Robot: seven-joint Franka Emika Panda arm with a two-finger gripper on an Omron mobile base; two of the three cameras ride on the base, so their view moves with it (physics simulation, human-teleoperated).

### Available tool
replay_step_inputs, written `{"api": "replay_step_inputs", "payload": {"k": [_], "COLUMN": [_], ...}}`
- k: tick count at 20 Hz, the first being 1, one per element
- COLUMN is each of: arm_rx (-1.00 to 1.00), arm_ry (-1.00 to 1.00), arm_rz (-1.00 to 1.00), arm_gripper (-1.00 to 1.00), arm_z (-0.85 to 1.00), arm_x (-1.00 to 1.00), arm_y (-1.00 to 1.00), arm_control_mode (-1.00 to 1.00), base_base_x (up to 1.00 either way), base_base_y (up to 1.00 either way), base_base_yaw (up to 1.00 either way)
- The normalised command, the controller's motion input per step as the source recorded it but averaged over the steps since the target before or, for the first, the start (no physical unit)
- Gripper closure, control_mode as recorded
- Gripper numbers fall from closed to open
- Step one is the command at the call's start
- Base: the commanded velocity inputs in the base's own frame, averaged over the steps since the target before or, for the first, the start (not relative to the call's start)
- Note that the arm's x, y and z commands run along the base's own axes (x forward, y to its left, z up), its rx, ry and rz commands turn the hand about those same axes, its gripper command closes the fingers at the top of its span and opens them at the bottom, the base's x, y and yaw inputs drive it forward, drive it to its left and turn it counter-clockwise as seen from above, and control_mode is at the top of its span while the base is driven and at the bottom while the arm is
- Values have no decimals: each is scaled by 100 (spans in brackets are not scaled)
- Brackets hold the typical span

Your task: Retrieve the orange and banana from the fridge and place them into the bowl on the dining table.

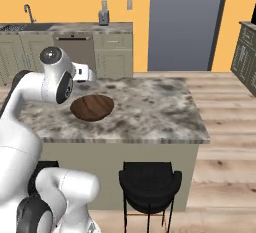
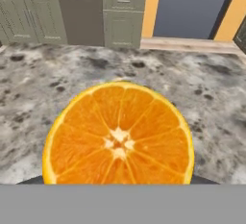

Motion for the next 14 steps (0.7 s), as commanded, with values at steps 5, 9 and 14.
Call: {"api": "replay_step_inputs", "payload": {"k": [5, 9, 14], "arm_rx": [0, 0, 0], "arm_ry": [15, 2, 0], "arm_rz": [0, 0, 0], "arm_gripper": [100, 100, 100], "arm_z": [-46, -40, -49], "arm_x": [45, 44, 45], "arm_y": [21, 2, 0], "arm_control_mode": [-100, -100, -100], "base_base_x": [0, 0, 0], "base_base_y": [0, 0, 0], "base_base_yaw": [0, 0, 0]}}
